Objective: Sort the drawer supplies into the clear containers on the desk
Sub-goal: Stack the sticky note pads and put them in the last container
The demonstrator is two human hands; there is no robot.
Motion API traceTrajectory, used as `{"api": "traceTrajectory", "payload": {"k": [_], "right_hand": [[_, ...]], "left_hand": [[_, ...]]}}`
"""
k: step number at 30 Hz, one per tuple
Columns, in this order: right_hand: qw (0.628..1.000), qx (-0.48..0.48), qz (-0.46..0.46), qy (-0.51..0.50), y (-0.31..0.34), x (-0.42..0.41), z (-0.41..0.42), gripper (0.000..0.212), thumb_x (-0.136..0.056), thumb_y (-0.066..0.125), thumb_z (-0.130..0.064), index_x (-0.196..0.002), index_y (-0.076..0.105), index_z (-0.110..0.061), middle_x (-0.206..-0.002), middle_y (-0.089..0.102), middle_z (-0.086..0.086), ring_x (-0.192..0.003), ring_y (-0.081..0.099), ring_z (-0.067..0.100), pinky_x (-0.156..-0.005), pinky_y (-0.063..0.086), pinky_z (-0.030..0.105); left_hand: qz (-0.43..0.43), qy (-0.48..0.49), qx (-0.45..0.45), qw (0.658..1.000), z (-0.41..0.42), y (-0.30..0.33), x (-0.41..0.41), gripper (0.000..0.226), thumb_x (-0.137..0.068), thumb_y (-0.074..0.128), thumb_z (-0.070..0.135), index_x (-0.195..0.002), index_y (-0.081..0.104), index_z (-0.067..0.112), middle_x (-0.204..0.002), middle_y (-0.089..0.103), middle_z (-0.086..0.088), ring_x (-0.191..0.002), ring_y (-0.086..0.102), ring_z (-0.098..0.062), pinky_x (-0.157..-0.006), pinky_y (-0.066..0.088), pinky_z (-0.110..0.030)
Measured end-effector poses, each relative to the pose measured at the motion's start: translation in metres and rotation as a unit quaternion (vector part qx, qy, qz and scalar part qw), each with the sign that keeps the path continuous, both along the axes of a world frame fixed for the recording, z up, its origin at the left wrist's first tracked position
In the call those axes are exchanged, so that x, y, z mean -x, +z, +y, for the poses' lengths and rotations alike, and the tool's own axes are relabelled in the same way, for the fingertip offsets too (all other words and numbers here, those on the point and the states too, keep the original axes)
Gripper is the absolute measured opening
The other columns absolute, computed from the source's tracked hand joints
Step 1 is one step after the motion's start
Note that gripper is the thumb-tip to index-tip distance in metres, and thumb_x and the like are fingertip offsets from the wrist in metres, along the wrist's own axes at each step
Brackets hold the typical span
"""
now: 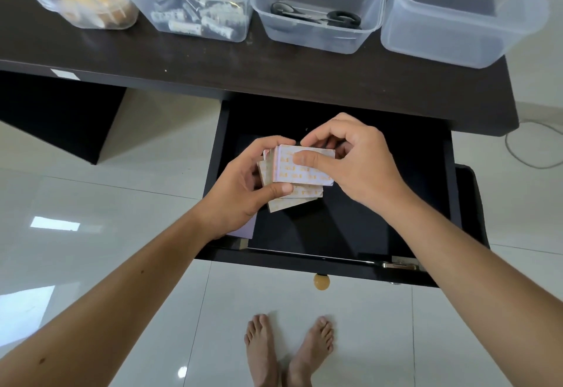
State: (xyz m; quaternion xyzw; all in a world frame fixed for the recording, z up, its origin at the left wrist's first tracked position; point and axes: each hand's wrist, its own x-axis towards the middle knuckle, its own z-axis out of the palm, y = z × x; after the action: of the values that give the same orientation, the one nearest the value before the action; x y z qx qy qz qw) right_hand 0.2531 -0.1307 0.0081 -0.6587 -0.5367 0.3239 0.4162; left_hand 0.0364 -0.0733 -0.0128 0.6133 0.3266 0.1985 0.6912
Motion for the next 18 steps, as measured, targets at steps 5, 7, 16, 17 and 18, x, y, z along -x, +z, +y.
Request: {"api": "traceTrajectory", "payload": {"k": [5, 7, 16, 17, 18], "right_hand": [[0.998, -0.008, 0.062, -0.02, 0.002, 0.009, 0.005, 0.015, -0.104, 0.066, -0.034, -0.111, 0.075, -0.023, -0.102, 0.073, -0.013, -0.093, 0.068, 0.007, -0.082, 0.058, 0.03], [0.999, 0.011, 0.038, -0.007, -0.007, 0.012, 0.005, 0.018, -0.109, 0.059, -0.031, -0.116, 0.073, -0.024, -0.101, 0.072, -0.016, -0.093, 0.067, 0.006, -0.082, 0.057, 0.028], [0.957, 0.176, -0.107, 0.202, -0.051, 0.057, 0.025, 0.041, -0.087, 0.086, -0.038, -0.126, 0.075, -0.027, -0.107, 0.07, -0.009, -0.09, 0.066, 0.01, -0.079, 0.055, 0.026], [0.953, 0.18, -0.124, 0.208, -0.055, 0.061, 0.028, 0.05, -0.086, 0.087, -0.041, -0.131, 0.072, -0.026, -0.109, 0.068, -0.008, -0.091, 0.064, 0.011, -0.08, 0.053, 0.027], [0.951, 0.181, -0.139, 0.209, -0.06, 0.064, 0.03, 0.057, -0.084, 0.087, -0.044, -0.135, 0.071, -0.025, -0.112, 0.066, -0.006, -0.092, 0.062, 0.012, -0.082, 0.052, 0.027]], "left_hand": [[-0.017, 0.018, -0.022, 0.999, 0.018, 0.023, 0.035, 0.059, -0.089, 0.073, 0.002, -0.136, 0.054, 0.032, -0.135, 0.066, -0.006, -0.128, 0.065, -0.027, -0.097, 0.061, -0.038], [-0.02, 0.039, -0.045, 0.998, 0.028, 0.031, 0.049, 0.058, -0.086, 0.074, 0.006, -0.135, 0.054, 0.031, -0.133, 0.068, -0.004, -0.124, 0.066, -0.025, -0.099, 0.059, -0.035], [-0.032, 0.087, -0.059, 0.994, 0.047, 0.026, 0.082, 0.055, -0.087, 0.075, 0.005, -0.133, 0.052, 0.024, -0.132, 0.065, -0.002, -0.122, 0.064, -0.021, -0.102, 0.057, -0.036], [-0.032, 0.085, -0.059, 0.994, 0.047, 0.025, 0.082, 0.056, -0.087, 0.075, 0.005, -0.134, 0.051, 0.023, -0.134, 0.064, -0.005, -0.123, 0.064, -0.023, -0.102, 0.057, -0.037], [-0.032, 0.084, -0.058, 0.994, 0.047, 0.024, 0.082, 0.057, -0.086, 0.075, 0.006, -0.135, 0.05, 0.022, -0.134, 0.064, -0.006, -0.123, 0.064, -0.024, -0.103, 0.057, -0.038]]}}
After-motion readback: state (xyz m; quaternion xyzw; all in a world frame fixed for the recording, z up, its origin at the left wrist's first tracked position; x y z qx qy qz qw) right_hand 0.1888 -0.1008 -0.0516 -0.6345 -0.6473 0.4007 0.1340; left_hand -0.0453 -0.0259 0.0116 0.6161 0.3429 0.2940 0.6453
